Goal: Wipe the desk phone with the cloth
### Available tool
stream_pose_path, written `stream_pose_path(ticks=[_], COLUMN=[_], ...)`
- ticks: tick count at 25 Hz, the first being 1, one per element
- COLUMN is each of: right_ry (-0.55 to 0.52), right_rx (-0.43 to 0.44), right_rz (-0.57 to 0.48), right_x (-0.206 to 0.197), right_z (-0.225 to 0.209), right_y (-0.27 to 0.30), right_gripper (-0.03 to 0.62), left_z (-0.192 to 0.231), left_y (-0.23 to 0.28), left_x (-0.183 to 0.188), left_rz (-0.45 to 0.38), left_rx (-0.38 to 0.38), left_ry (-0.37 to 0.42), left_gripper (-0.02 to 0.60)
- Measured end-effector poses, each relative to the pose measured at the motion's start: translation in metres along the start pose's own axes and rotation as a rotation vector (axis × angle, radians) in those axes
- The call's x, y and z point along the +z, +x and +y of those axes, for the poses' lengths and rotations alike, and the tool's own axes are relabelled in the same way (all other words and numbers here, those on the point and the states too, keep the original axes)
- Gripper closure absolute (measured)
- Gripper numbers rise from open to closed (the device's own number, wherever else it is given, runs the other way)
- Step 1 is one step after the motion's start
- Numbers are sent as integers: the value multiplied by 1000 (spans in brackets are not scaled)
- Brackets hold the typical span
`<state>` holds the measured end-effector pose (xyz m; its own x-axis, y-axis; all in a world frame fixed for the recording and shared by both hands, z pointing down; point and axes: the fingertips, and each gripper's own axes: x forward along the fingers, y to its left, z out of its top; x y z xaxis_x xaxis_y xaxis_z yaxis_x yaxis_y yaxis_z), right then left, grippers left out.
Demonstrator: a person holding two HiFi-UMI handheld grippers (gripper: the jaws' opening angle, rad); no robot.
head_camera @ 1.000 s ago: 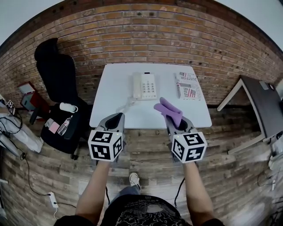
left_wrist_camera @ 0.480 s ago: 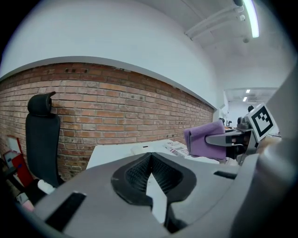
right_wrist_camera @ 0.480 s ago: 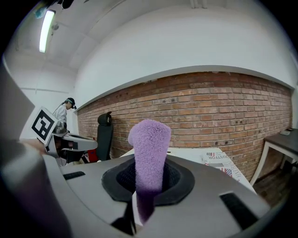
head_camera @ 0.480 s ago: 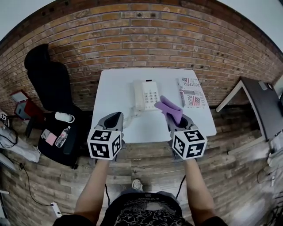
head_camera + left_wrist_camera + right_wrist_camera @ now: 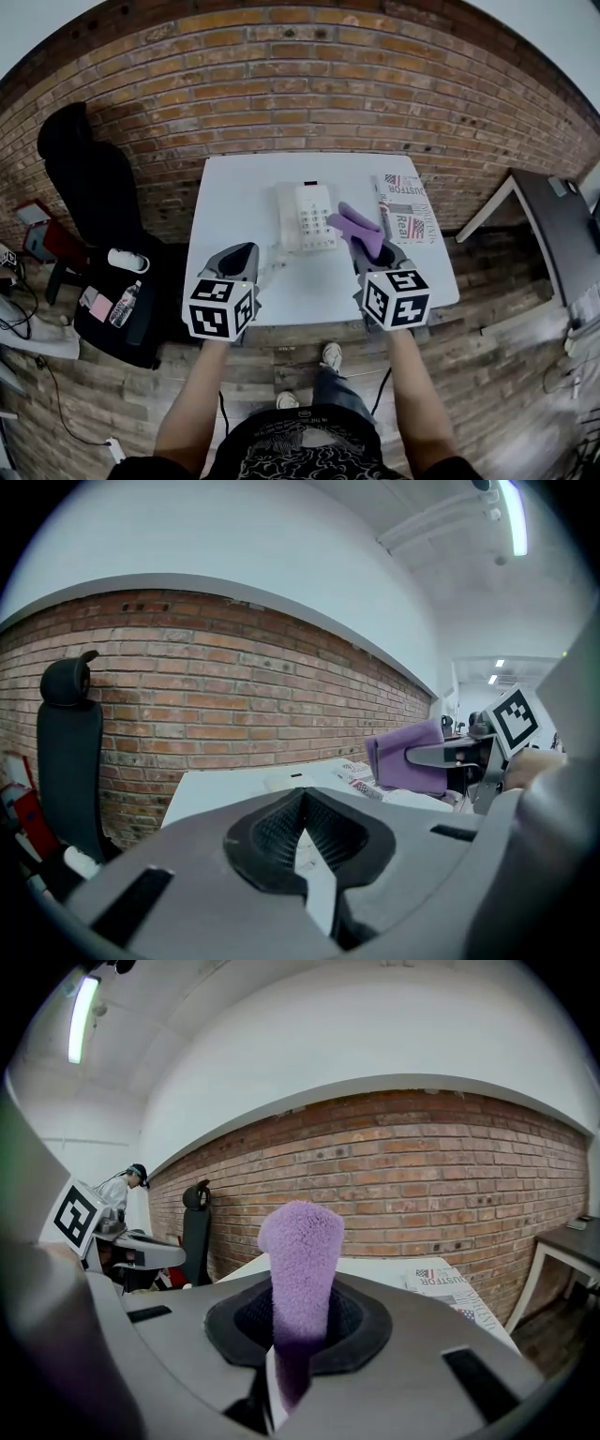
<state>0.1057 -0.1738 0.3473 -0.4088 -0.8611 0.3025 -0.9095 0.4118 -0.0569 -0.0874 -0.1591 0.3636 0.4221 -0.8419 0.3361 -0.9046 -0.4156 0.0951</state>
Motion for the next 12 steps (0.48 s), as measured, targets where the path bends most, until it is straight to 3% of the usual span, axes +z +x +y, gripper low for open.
stream_pose_path(ticks=[12], right_ry=[15], right_rx=[85], right_rz=[45], right_x=[10], right_z=[-73], right_y=[113], right_gripper=[546], left_z=[25], left_y=[98], left_x=[12], left_rz=[34], left_rx=[70], left_ry=[-42], left_gripper=[575])
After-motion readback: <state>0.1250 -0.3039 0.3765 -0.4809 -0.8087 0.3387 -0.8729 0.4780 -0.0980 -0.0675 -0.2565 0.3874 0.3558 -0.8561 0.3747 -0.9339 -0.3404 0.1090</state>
